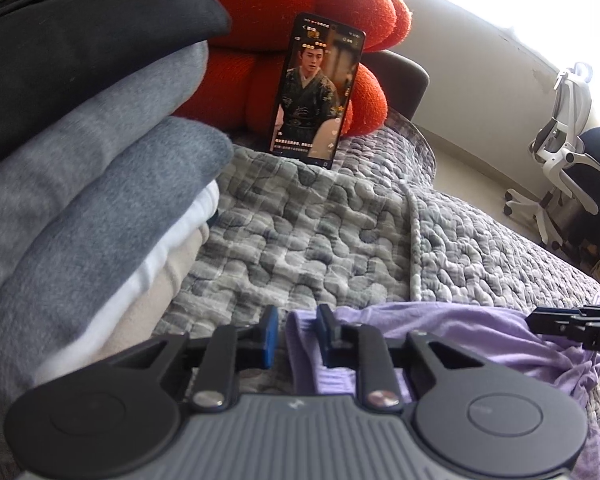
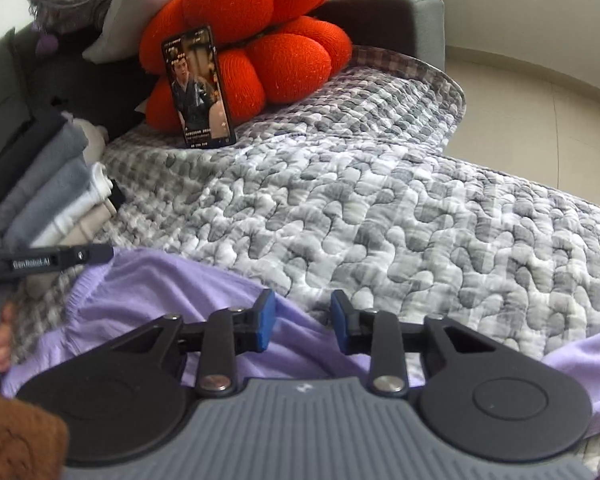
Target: Fold clothes
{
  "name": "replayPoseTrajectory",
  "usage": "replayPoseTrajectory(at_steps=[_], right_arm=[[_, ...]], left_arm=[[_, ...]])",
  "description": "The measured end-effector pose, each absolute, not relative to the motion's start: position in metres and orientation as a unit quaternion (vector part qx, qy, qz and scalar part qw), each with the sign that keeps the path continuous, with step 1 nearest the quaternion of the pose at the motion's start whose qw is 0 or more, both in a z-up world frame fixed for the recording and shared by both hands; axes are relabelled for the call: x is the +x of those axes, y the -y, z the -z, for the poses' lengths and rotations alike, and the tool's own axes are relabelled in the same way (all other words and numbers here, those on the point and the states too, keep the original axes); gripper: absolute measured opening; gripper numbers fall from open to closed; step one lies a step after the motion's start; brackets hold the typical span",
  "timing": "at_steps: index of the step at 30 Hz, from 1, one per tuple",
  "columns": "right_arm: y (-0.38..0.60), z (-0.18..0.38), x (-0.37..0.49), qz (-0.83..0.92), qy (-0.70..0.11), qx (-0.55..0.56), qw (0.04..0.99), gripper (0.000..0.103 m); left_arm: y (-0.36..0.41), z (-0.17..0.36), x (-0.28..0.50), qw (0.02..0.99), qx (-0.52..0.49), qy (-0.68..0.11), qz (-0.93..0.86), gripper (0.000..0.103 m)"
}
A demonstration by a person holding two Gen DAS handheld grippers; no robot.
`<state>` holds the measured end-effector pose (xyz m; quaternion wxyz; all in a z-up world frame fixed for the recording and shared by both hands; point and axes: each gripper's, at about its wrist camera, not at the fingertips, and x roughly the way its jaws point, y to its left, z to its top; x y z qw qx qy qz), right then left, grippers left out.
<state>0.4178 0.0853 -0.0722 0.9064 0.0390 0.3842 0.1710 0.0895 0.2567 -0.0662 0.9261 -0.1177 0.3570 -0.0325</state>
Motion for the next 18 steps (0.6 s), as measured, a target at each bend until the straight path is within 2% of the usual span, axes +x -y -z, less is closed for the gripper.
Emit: replayPoseTrajectory(at_steps=[4,5,15,17,18], right_arm=[[-0.096,0.072,0.411,-0.177,-0.371,0.004,0.912,0.006],[-0.099,0.072,0.409,-0.178,-0.366,-0.007,0.913,0.003],[-0.114,0.051,0.394,-0.140,-0.268,-0.080,0.950,0.002],[-0.116,0.051,0.398,-0.138,-0.273,-0.086,0.948,0.002],[-0.117,0.053,0.401,-0.137,-0.278,-0.088,0.947,0.002]], left_arm=[[-0.250,0.065,0.087,0.935,-0.087,-0.345,0.017,0.003],[-0.250,0.063,0.086,0.937,-0.083,-0.339,0.013,0.000],[-0.252,0.050,0.079,0.954,-0.057,-0.293,-0.010,0.001],[-0.260,0.050,0.084,0.945,-0.093,-0.313,0.008,0.004],[-0.265,0.050,0.084,0.941,-0.112,-0.320,0.013,0.010]])
